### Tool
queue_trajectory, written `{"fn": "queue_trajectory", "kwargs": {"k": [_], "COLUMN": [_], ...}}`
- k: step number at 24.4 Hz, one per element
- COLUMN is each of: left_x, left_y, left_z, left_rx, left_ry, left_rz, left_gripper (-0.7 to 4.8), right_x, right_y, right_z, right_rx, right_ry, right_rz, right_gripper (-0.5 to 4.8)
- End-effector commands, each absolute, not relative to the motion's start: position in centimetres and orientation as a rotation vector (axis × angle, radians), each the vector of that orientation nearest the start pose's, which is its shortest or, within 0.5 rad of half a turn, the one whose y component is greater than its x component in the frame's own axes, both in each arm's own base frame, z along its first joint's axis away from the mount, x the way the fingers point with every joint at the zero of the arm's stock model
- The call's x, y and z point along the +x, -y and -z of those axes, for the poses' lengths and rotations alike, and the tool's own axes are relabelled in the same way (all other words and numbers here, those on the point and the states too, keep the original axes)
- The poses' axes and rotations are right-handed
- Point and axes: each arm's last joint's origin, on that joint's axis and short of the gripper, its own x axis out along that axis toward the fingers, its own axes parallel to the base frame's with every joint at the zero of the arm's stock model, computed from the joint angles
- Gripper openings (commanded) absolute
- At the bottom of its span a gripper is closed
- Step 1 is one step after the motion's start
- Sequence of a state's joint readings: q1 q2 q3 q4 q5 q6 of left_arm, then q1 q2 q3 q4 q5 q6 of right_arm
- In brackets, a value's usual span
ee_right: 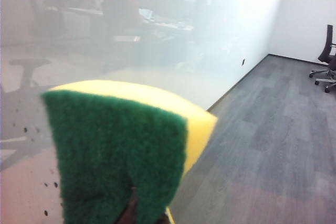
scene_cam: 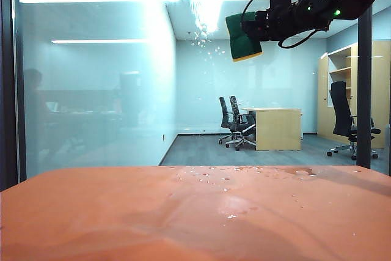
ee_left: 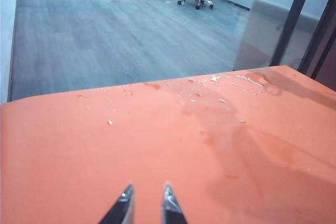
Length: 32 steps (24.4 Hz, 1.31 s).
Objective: Pick up the sponge from the table, wipe the water off the glass, and finally place the sponge back on the table.
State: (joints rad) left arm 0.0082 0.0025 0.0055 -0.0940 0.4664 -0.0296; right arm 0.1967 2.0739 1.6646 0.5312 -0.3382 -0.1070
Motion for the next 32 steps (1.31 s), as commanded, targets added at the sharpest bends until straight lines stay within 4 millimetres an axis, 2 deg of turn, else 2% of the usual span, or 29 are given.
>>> {"fn": "queue_trajectory", "kwargs": {"k": [1, 15, 21, 26, 32], "left_x": [9.4, 9.4, 9.4, 9.4, 9.4], "left_y": [1.2, 1.2, 1.2, 1.2, 1.2], "left_z": [-15.8, -15.8, -15.8, -15.8, -15.8], "left_rx": [-0.015, -0.016, -0.016, -0.016, -0.016], "left_ry": [-0.076, -0.081, -0.081, -0.081, -0.08], "left_rz": [0.455, 0.456, 0.46, 0.46, 0.46], "left_gripper": [0.71, 0.7, 0.7, 0.7, 0.7], "right_x": [48.0, 48.5, 50.2, 51.6, 51.5], "right_y": [-11.1, -13.4, -13.7, -14.0, -14.0], "right_z": [-31.3, -30.9, -27.7, -24.2, -22.7], "right_rx": [-0.116, -0.145, -0.14, -0.131, -0.124], "right_ry": [0.182, 0.221, 0.148, 0.002, -0.129], "right_rz": [-0.542, -0.619, -0.596, -0.606, -0.614], "right_gripper": [-0.09, -0.09, -0.09, -0.09, -0.09]}}
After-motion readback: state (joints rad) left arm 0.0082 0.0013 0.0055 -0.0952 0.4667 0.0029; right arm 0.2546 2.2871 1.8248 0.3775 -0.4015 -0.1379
